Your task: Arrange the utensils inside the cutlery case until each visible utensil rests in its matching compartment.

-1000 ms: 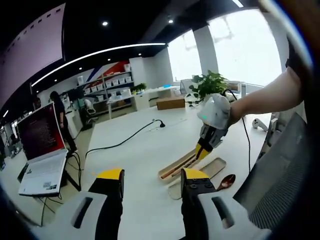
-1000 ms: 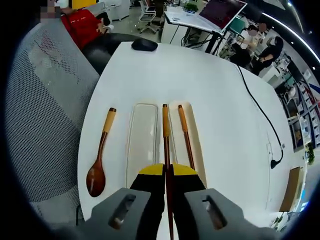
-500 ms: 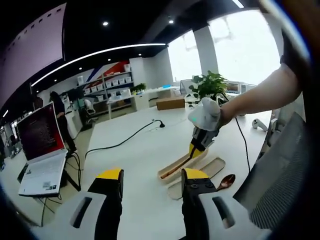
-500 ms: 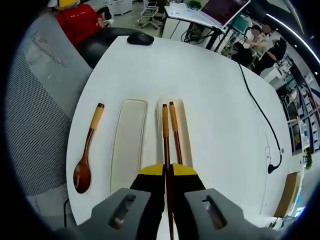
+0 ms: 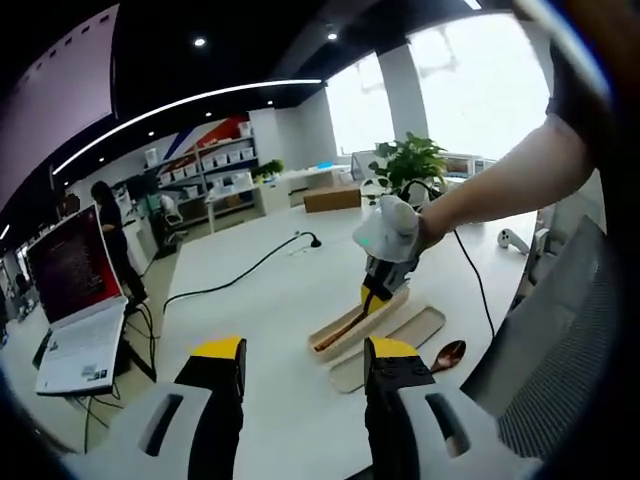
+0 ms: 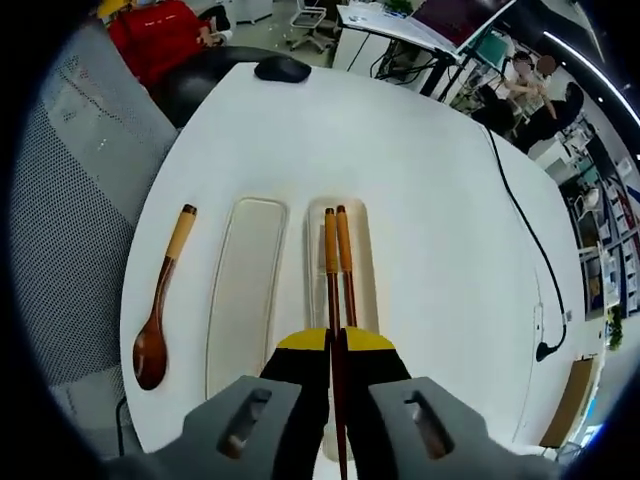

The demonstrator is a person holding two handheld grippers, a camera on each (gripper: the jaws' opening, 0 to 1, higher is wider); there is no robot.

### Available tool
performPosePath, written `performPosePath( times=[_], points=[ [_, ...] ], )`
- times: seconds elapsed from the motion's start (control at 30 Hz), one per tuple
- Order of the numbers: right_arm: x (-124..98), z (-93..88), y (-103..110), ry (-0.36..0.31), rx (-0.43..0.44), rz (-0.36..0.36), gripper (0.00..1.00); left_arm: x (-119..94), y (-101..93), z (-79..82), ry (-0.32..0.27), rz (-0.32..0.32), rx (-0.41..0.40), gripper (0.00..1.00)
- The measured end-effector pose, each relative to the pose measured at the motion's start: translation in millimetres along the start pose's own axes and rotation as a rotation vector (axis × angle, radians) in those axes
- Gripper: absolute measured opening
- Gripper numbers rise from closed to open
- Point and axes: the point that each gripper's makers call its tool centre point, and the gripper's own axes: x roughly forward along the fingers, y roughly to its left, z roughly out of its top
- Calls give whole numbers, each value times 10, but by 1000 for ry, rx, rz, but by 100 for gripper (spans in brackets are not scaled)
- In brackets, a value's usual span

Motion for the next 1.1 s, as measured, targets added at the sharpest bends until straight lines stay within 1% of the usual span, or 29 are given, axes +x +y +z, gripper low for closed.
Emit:
performPosePath(
  times=[0.33, 0.7, 0.87, 1.0, 1.1],
  points=[
    [99, 24, -22, 6, -6, 14, 0, 0, 20, -21, 5, 1, -21, 48],
    [192, -70, -29, 19, -1, 34, 0, 0, 23, -42, 14, -2, -36, 48],
    [229, -115, -52, 21, -3, 38, 0, 14, -2, -66, 28, -15, -44, 48],
    [274, -110, -37, 14, 4, 57, 0, 5, 22, -74, 31, -8, -52, 48],
    [302, -102, -44, 7, 6, 65, 0, 14, 13, -84, 37, -15, -53, 48]
  ],
)
